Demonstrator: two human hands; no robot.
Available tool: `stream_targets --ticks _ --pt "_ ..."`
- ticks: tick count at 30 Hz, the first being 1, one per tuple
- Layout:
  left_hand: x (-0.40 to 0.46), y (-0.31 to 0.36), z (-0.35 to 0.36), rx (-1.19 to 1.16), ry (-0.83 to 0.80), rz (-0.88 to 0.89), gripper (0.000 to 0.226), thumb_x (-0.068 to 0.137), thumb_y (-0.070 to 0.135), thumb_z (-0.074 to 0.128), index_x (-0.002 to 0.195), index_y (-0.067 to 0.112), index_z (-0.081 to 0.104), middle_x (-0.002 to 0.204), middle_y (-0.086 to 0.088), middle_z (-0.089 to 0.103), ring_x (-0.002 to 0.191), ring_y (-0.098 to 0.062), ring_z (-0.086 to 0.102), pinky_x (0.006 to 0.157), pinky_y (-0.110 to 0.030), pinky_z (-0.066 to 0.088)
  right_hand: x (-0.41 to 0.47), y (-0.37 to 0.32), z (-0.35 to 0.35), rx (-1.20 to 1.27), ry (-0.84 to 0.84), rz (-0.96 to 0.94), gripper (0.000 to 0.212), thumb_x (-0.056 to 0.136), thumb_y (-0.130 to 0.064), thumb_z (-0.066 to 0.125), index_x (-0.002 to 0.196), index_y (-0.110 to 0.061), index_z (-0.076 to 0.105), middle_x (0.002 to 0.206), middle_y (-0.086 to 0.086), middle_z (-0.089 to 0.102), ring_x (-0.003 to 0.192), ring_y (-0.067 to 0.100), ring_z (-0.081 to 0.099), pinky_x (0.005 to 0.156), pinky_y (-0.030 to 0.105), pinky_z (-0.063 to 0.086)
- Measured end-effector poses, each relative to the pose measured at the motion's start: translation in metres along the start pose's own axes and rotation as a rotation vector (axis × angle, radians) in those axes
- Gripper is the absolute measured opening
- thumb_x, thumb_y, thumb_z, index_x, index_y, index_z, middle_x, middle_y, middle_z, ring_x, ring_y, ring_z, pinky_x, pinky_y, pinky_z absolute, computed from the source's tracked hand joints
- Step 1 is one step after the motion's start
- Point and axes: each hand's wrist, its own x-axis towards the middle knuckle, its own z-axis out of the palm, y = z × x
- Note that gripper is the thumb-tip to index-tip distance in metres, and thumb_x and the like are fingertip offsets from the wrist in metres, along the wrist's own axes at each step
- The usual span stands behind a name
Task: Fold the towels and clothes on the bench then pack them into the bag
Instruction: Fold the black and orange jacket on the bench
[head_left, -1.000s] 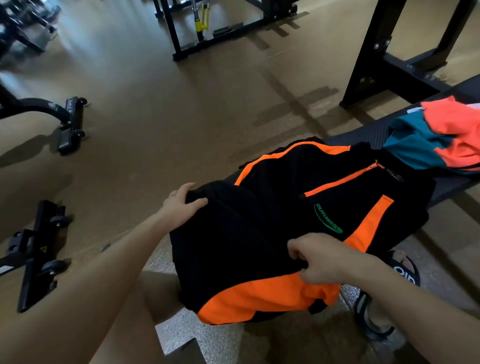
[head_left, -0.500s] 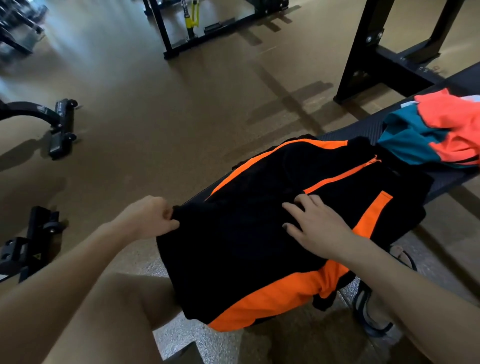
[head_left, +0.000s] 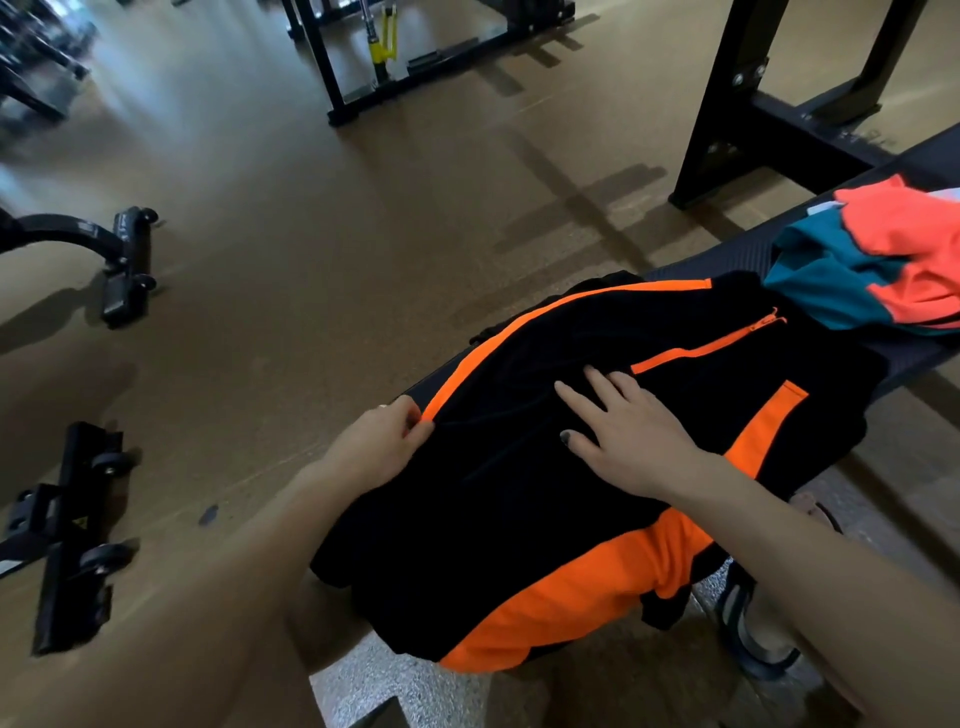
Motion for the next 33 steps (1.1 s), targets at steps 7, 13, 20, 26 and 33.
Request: stream_targets --ticks 7,13,20,26,33 --pt "0.005 0.0 -0.015 -0.119 -0.282 -0.077 0.044 0.091 0.061 0.062 0.11 0.022 0.057 0.1 -0.002 0.068 0.078 -0.012 0.062 0.064 -0.027 0.051 0.008 0.008 -0.001 -0.006 -0.056 0.044 0.066 0.101 -0.062 0.021 0.159 -0.039 -0.002 0.168 0.007 -0.013 0.154 0.026 -0.012 0.124 0.041 -0.004" --pt "0.006 -0.002 -0.016 0.015 -0.309 0.1 0.007 0.102 0.031 0.057 0.102 0.029 0.064 0.095 0.005 0.067 0.082 -0.009 0.065 0.07 -0.022 0.048 0.011 0.006 -0.001 -0.017 -0.092 0.043 0.068 0.1 -0.064 0.021 0.158 -0.04 -0.004 0.167 0.008 -0.016 0.154 0.028 -0.014 0.125 0.044 -0.004" --pt "0.037 -0.02 -0.053 -0.3 0.444 0.03 0.034 0.105 0.032 0.047 0.079 0.012 0.047 0.072 -0.004 0.054 0.07 -0.021 0.051 0.067 -0.039 0.039 0.005 0.011 -0.004 -0.085 -0.032 0.054 0.068 0.101 -0.061 0.024 0.159 -0.037 -0.003 0.168 0.008 -0.011 0.154 0.03 -0.012 0.125 0.049 -0.002" --pt "0.037 -0.031 -0.037 0.245 0.195 -0.084 0.038 0.107 0.046 0.029 0.089 0.021 0.051 0.084 -0.003 0.061 0.078 -0.027 0.06 0.071 -0.04 0.048 0.003 0.018 -0.007 -0.103 -0.11 0.063 0.068 0.1 -0.064 0.02 0.159 -0.039 -0.005 0.167 0.005 -0.015 0.153 0.031 -0.016 0.124 0.052 -0.002" --pt "0.048 -0.05 -0.06 0.168 0.003 -0.294 0.028 0.104 0.024 0.037 0.092 0.01 0.058 0.084 -0.013 0.066 0.085 -0.039 0.068 0.063 -0.034 0.05 -0.004 0.024 -0.022 -0.045 -0.137 0.09 0.068 0.1 -0.053 0.042 0.159 -0.035 0.013 0.168 0.002 0.0 0.154 0.031 -0.002 0.122 0.06 0.009"
